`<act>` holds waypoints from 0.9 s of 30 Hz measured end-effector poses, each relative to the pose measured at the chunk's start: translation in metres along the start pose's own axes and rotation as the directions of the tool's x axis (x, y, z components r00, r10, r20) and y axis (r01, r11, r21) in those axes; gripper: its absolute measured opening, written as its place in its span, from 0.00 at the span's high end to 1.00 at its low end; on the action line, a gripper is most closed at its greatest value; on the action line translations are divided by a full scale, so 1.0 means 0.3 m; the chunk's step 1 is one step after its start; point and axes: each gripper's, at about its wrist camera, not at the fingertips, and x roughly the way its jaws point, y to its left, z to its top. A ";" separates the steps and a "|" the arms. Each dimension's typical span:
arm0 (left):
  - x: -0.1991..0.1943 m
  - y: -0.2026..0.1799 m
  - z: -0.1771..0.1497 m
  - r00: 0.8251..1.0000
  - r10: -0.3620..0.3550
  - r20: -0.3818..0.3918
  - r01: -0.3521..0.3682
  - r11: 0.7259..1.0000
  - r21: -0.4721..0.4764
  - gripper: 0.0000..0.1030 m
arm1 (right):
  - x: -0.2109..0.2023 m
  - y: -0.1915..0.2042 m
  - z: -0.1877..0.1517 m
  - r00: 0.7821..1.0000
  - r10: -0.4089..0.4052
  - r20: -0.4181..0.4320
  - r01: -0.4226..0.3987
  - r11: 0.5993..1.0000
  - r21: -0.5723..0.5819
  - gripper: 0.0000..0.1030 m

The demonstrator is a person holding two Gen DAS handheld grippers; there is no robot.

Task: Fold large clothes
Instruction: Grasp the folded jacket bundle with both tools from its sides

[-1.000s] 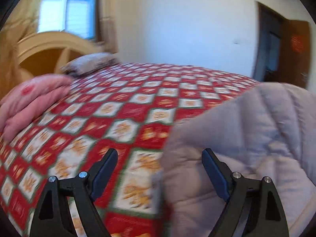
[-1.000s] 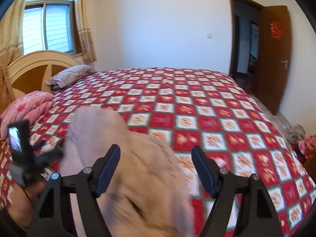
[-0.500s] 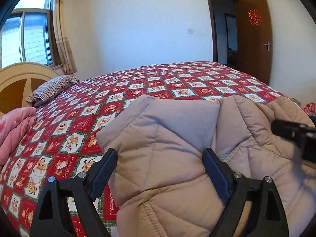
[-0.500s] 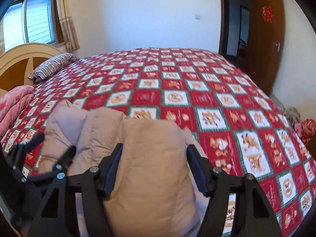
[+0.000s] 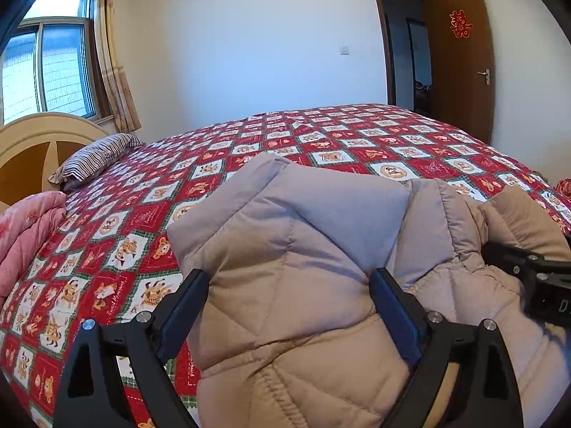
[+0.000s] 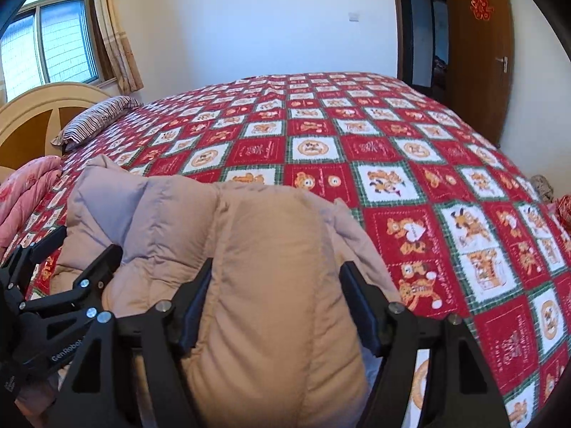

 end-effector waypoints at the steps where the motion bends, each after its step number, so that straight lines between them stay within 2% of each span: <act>1: 0.004 -0.001 -0.002 1.000 0.002 -0.002 -0.002 1.000 0.000 0.10 | 0.008 -0.003 -0.004 1.000 0.003 -0.002 -0.003 1.000 0.004 0.30; 8: 0.035 -0.005 -0.012 0.999 -0.009 -0.034 0.009 1.000 0.002 0.09 | 0.048 -0.020 -0.031 1.000 0.021 -0.014 -0.020 0.999 0.032 0.28; 27: 0.073 -0.021 -0.024 0.998 0.005 -0.070 -0.004 1.000 0.021 0.07 | 0.121 -0.028 -0.061 0.998 0.003 -0.056 0.000 0.999 0.042 0.24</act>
